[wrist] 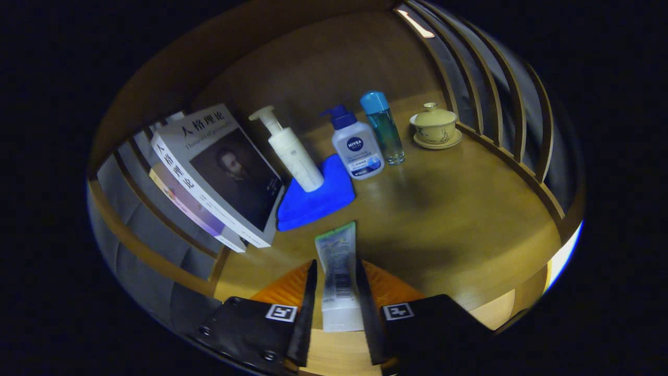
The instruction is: Pull open the drawer, take out the items inside it, and place them on the countertop above the cabinet.
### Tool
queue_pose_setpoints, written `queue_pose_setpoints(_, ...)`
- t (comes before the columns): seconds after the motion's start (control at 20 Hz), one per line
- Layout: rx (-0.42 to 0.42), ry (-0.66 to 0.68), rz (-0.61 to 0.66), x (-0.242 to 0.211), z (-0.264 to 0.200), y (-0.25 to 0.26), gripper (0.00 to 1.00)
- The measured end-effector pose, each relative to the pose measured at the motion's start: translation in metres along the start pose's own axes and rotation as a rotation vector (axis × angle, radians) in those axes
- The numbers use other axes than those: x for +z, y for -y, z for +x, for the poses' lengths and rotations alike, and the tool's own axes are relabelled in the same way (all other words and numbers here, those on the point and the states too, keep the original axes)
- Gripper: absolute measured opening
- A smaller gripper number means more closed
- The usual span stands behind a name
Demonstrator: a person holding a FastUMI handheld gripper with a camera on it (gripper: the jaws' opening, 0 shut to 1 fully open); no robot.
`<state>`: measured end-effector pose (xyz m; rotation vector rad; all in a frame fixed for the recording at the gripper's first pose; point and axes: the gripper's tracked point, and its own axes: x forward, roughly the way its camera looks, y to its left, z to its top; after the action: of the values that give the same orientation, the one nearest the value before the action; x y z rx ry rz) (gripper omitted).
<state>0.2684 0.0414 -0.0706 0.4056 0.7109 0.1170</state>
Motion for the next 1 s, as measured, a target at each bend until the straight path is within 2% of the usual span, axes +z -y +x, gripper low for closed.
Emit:
queue_pose_setpoints(0.2, 0.004, 0.093, -0.090, 0.009, -0.028, -0.005, 1.00)
queue_pose_setpoints(0.65, 0.078, 0.320, -0.266, -0.018, -0.121, -0.040, 0.98)
queue_pose_setpoints(1.0, 0.019, 0.487, -0.342, -0.059, -0.170, -0.036, 0.98)
